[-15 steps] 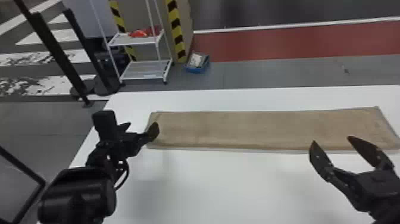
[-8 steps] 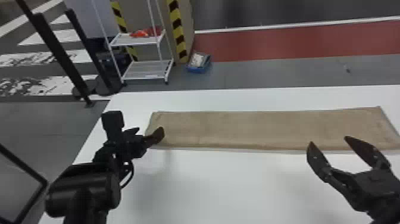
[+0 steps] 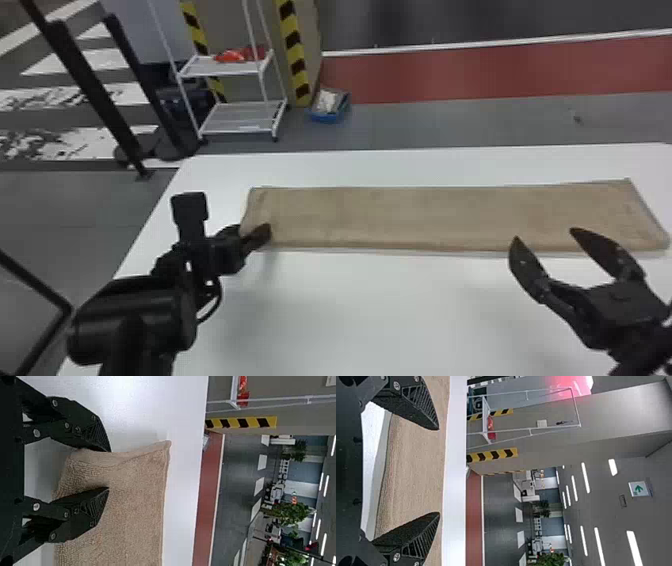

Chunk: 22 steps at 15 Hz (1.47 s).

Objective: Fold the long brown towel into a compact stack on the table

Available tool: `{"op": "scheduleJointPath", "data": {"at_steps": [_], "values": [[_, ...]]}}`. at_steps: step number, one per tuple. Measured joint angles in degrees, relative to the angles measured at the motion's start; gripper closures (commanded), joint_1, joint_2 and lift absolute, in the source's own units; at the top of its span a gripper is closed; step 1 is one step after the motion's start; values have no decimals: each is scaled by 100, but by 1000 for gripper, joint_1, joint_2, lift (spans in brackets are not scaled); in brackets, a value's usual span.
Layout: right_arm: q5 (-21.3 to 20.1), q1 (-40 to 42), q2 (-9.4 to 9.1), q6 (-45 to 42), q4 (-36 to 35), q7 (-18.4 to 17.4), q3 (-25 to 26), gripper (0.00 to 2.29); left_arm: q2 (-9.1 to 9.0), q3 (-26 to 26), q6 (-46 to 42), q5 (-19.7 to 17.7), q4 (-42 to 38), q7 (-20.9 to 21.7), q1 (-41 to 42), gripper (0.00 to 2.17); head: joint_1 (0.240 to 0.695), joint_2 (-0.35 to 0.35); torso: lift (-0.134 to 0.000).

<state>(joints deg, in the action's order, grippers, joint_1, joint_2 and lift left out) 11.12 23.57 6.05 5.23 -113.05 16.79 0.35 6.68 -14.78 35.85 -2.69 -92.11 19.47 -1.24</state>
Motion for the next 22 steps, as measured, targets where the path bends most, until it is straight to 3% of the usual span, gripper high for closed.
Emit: {"op": "scheduleJointPath", "data": {"at_steps": [2,3,10,14,17,20,21,22], "values": [[4,-9,-5,0,10,0,0,127,-9,-9,13,-25,-50,34,23,1771,695,176,-121],[4,-10,-6,0,11,0,0,127,-13,-34,14,-45,-104,26,38,1835,695,177,-121],[31,-32,-7,0,29,-33,6,127,-29,-334,519,-364,-1424,-110,479,1835,695,197,-121],[31,-197,-7,-4,79,-133,143,127,-67,117,1242,-478,-2173,-614,427,1831,695,154,-121],[414,-259,-2,94,82,-282,601,127,-210,1066,1476,-353,-2273,-1103,153,1831,695,14,-121],[858,-304,1,126,88,-554,1039,127,-560,1963,1476,-89,-2265,-1407,106,1831,695,-113,-121],[1025,-333,1,89,113,-559,1223,127,-629,2282,1470,21,-2223,-1541,98,1814,695,-188,-121],[1193,-378,2,80,155,-556,1405,127,-653,2599,1406,92,-2134,-1754,91,1663,695,-225,-121]]}}
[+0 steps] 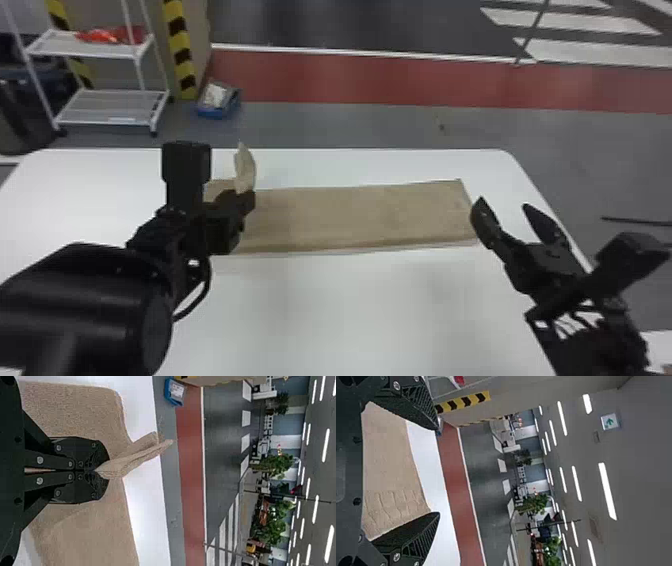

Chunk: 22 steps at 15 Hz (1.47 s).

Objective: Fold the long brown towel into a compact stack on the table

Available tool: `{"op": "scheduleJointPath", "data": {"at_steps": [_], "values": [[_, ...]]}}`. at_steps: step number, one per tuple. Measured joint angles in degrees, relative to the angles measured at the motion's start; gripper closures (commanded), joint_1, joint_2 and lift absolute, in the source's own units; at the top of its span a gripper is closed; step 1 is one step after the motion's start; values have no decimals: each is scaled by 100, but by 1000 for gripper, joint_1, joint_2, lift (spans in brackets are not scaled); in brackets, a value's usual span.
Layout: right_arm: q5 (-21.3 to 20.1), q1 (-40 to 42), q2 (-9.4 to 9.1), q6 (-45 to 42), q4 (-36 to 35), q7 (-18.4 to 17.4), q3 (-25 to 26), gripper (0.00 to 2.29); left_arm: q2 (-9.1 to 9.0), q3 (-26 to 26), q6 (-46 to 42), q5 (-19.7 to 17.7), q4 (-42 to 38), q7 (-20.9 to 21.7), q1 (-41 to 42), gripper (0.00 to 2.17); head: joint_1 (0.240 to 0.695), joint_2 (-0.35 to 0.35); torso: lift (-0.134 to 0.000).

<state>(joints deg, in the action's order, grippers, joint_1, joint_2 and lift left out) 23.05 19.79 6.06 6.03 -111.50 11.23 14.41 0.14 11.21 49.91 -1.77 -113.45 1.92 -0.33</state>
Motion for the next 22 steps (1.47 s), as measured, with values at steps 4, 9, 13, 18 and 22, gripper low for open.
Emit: {"op": "scheduleJointPath", "data": {"at_steps": [4,9,13,18,22], "values": [[196,-191,-5,32,231,52,225,127,-14,950,-1077,-3,617,-456,10,-1,695,-335,-121],[74,-422,-26,34,529,55,9,127,-14,1227,-1472,-190,701,-396,254,36,695,-350,-121],[21,-528,-24,226,561,55,-191,134,-14,1055,-1864,-185,482,-463,569,36,695,-325,-121],[-457,-935,-16,997,805,-171,-1152,225,-15,26,-3214,182,77,-478,1253,36,695,-123,-121],[-842,-1458,-72,1411,1149,-1124,-2112,350,197,-297,-3549,56,20,-410,1597,36,695,-21,-121]]}}
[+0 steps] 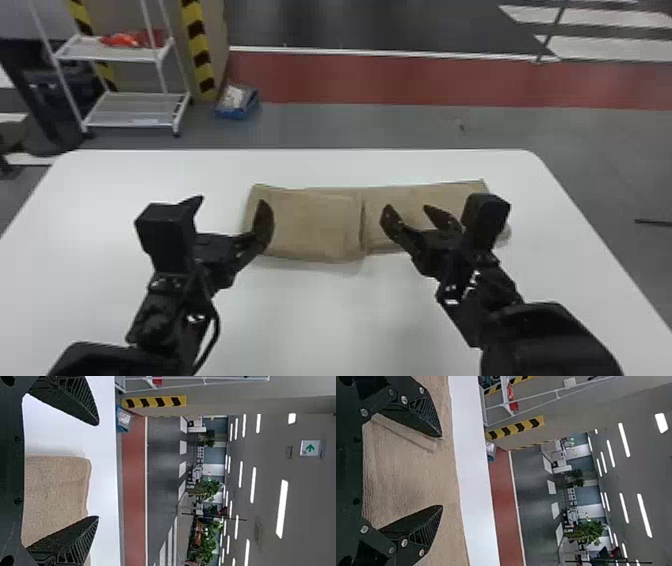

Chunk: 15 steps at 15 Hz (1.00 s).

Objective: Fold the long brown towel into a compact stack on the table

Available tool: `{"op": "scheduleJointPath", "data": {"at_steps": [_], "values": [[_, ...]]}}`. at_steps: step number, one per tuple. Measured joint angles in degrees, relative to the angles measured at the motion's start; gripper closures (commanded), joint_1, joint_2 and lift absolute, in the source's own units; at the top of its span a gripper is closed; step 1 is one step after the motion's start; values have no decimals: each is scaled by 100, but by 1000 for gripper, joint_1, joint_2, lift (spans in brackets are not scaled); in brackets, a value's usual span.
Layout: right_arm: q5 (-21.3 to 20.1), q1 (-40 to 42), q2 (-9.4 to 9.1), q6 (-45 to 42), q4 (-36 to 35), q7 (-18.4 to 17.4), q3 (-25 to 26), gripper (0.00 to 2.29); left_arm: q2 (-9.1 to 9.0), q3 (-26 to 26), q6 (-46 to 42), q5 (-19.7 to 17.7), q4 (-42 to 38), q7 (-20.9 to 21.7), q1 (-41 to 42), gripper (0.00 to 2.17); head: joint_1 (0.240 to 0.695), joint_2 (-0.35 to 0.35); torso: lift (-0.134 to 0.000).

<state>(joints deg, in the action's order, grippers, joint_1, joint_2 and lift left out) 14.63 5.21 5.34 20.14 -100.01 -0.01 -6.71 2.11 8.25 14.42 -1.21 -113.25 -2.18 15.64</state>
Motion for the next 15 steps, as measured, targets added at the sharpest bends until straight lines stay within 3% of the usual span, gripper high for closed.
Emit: {"op": "scheduleJointPath", "data": {"at_steps": [2,5,11,15], "values": [[-126,-138,-46,423,31,-373,-241,407,45,-6,-180,-51,185,210,36,36,695,-1,-121],[-181,-248,-158,919,100,-585,-271,410,115,-10,-375,-178,477,363,-56,36,695,0,-121],[5,-487,-171,620,261,-467,-354,410,204,-41,-423,-342,667,411,-205,36,695,18,-121],[217,-786,-165,1101,504,-284,-445,529,218,-32,-449,-371,748,497,-203,36,695,35,-121]]}}
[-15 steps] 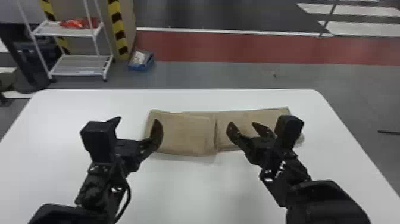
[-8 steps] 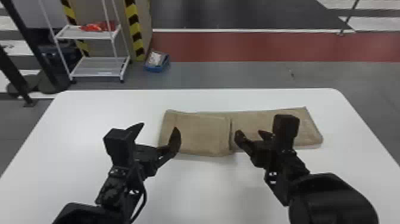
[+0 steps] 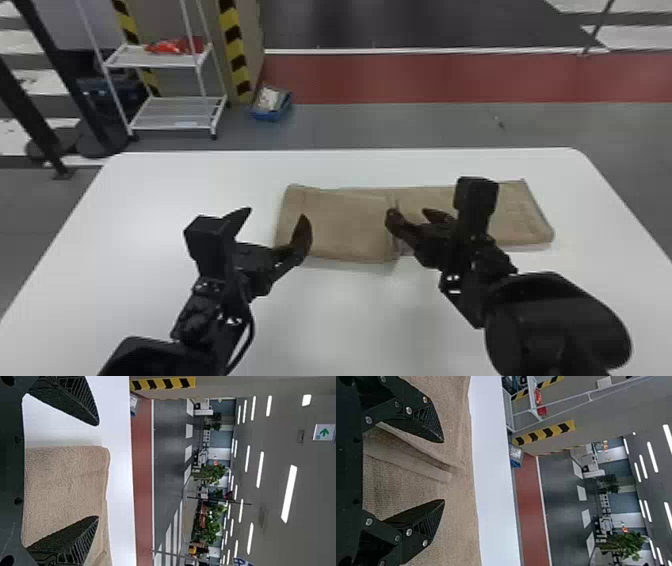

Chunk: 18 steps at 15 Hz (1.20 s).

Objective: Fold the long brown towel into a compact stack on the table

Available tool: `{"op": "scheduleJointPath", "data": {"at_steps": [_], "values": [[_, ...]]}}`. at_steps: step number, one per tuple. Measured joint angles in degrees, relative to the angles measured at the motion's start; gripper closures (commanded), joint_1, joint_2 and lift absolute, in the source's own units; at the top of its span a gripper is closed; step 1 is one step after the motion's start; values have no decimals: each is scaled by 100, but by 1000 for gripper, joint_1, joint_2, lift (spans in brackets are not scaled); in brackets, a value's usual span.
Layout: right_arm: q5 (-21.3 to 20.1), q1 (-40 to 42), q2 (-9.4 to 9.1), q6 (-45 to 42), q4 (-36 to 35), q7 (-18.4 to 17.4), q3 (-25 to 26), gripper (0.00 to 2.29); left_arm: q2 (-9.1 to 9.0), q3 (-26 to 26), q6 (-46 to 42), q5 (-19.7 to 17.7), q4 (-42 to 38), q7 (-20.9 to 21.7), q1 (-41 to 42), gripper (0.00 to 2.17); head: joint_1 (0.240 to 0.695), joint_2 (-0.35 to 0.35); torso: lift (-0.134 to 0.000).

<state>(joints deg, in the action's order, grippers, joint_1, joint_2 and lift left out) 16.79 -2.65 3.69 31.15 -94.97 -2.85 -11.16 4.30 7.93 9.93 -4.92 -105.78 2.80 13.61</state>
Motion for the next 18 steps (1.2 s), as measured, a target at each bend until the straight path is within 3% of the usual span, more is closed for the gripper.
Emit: {"op": "scheduleJointPath", "data": {"at_steps": [6,14,18], "values": [[-45,-235,-2,481,207,-2,-118,532,1,28,-135,-35,196,90,-114,36,695,41,-121],[-157,-429,-35,688,374,-7,-254,967,71,25,-135,-101,242,133,-158,36,695,52,-121],[-141,-435,-34,687,374,-5,-241,967,71,43,-135,-103,312,132,-212,36,695,51,-121]]}}
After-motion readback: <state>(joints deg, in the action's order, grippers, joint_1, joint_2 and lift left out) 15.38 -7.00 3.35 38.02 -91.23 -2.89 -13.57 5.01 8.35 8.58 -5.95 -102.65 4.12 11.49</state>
